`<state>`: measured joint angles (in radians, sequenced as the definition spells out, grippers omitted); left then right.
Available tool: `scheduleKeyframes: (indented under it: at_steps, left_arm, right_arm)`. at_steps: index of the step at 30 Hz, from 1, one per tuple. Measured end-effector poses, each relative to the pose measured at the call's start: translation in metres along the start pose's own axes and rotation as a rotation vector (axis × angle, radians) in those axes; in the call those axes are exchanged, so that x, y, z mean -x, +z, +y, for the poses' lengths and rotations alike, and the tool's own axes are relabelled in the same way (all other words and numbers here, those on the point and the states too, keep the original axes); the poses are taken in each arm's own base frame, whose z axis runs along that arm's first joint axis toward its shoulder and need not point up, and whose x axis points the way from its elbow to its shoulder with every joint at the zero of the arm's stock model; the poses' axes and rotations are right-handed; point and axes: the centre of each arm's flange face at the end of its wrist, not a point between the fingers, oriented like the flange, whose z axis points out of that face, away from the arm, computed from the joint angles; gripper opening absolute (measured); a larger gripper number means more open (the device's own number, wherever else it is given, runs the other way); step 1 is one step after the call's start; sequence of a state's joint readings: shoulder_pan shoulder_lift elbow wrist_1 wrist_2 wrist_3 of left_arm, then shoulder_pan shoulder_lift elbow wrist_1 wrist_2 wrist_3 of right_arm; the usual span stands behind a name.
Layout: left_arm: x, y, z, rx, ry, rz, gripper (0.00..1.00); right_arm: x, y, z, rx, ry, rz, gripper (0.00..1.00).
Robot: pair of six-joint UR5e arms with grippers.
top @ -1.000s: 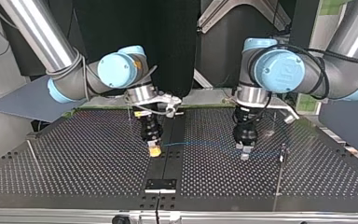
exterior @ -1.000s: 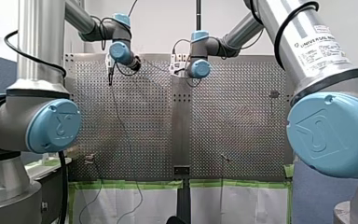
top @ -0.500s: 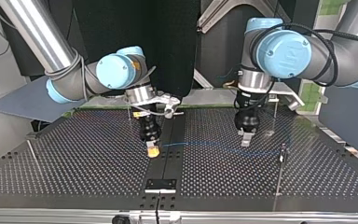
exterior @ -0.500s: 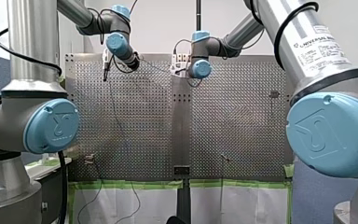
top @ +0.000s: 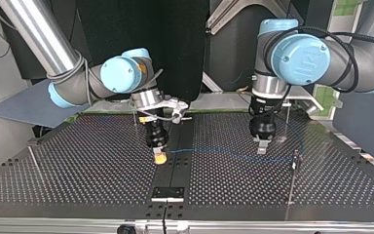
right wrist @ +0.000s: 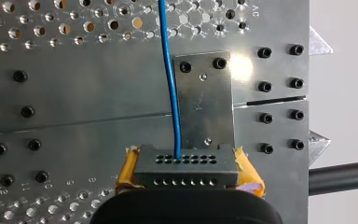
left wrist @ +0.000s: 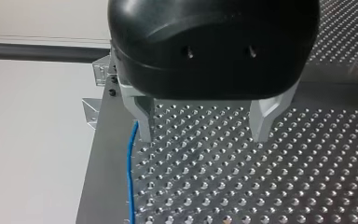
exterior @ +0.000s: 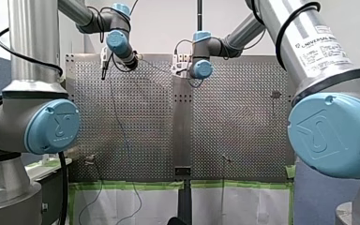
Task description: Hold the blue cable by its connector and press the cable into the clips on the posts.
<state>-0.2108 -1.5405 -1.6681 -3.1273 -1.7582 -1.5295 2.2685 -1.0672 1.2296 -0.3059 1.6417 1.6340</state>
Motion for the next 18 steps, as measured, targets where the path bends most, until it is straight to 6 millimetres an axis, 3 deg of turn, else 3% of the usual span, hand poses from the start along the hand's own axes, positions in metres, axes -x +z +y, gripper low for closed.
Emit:
scheduleKeyframes:
  at_steps: [11, 18]
  left_arm:
    - [0.010, 0.006, 0.002, 0.019, -0.017, -0.062, 0.99]
    - [0.018, 0.023, 0.000, 0.024, -0.031, -0.093, 0.99]
  right_arm:
    - [0.000, 0.000, 0.000, 0.000, -0.002, -0.002, 0.00]
    - [0.000, 0.000, -0.001, -0.001, -0.003, -0.003, 0.00]
